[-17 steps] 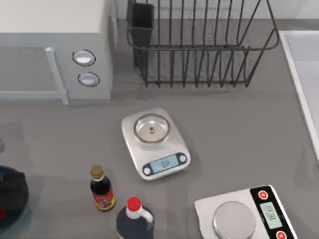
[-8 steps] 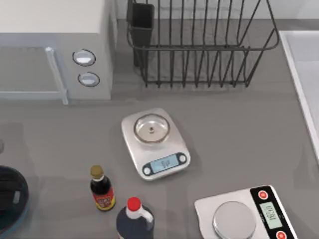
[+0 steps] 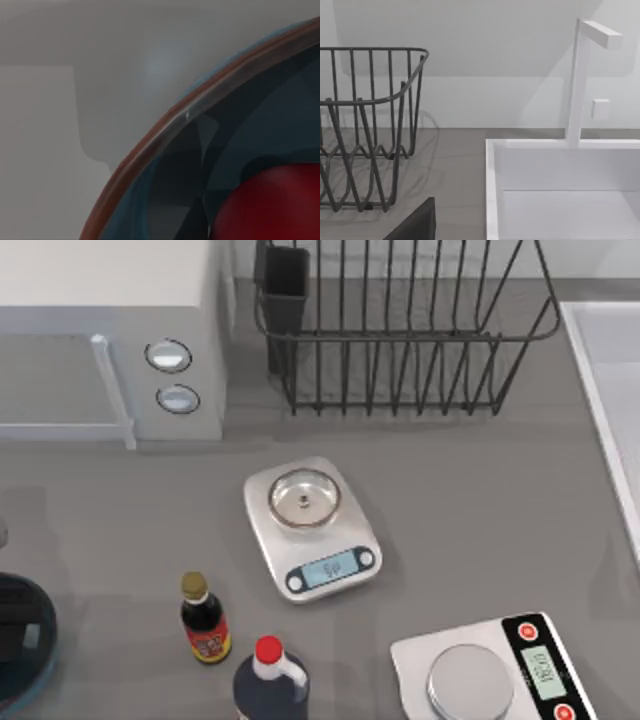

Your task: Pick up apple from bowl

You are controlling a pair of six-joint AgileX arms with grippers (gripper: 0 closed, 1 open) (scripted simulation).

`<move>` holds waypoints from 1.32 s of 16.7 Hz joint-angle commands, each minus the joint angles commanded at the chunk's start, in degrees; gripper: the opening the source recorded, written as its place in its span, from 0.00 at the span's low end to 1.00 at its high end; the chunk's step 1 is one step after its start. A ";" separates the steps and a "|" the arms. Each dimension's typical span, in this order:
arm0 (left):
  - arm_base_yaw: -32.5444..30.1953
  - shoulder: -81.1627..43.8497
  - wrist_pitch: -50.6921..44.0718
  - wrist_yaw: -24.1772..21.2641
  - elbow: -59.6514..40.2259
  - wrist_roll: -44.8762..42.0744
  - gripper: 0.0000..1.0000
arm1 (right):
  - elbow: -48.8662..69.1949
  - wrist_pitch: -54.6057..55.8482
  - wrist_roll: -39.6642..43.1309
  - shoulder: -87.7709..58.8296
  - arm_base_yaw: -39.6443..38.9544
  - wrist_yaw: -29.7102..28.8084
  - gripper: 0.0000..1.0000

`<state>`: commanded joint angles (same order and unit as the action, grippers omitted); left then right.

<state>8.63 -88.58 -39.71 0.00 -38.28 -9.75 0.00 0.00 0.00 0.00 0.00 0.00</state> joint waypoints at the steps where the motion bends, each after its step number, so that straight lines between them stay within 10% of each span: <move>1: 0.00 0.00 0.00 0.00 0.00 0.00 0.00 | 0.00 0.00 0.00 0.00 0.00 0.00 1.00; 13: -0.21 1.68 -5.77 0.40 -5.06 0.22 0.00 | 0.00 0.00 0.00 0.00 0.00 0.00 1.00; 22: -0.69 2.64 -45.07 0.42 -41.61 0.72 0.00 | 0.00 0.00 0.00 0.00 0.00 0.00 1.00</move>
<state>7.93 -85.93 -84.78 0.42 -79.90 -9.03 0.00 0.00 0.00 0.00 0.00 0.00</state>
